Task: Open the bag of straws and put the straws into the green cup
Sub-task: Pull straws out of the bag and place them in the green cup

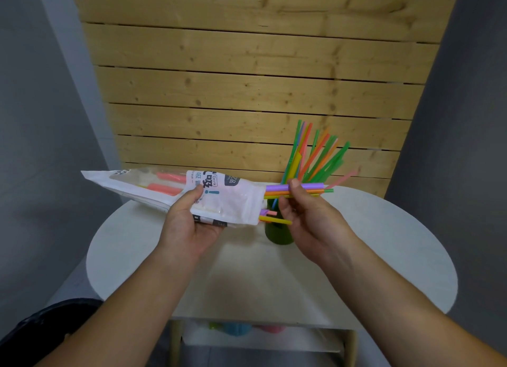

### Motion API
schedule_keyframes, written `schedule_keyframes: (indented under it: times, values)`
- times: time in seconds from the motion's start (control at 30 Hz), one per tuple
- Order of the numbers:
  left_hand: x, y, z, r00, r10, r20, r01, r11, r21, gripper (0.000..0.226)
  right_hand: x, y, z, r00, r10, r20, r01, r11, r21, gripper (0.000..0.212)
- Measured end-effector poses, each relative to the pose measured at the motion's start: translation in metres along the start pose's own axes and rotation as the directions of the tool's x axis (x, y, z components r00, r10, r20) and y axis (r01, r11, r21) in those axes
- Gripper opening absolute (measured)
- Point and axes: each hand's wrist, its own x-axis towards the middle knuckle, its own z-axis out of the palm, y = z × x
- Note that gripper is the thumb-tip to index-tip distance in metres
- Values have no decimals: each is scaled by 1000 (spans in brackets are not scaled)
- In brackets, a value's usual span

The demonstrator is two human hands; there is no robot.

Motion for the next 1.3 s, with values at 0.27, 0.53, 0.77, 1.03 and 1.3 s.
schedule_keyframes:
  times: [0.27,0.53,0.77,1.03,1.3]
  values:
    - [5,3,-6,999,18,-36,-20,998,-52,18,-7,-9,-8,960,-276,43,276,910,-310,27]
    - [17,12,-18,997,40,-66,-46,994,-94,21,-9,-57,-37,906,-423,-17,391,851,-352,19]
    - [22,13,-22,997,45,-66,-52,993,-108,28,-10,-92,-67,817,-576,-45,481,721,-499,18]
    - [18,9,-15,998,37,-54,-42,995,-86,29,-10,-95,-55,725,-675,138,506,386,-772,18]
    - [14,9,-16,998,29,-47,-31,999,-45,16,18,-59,-33,787,-569,240,436,235,-869,12]
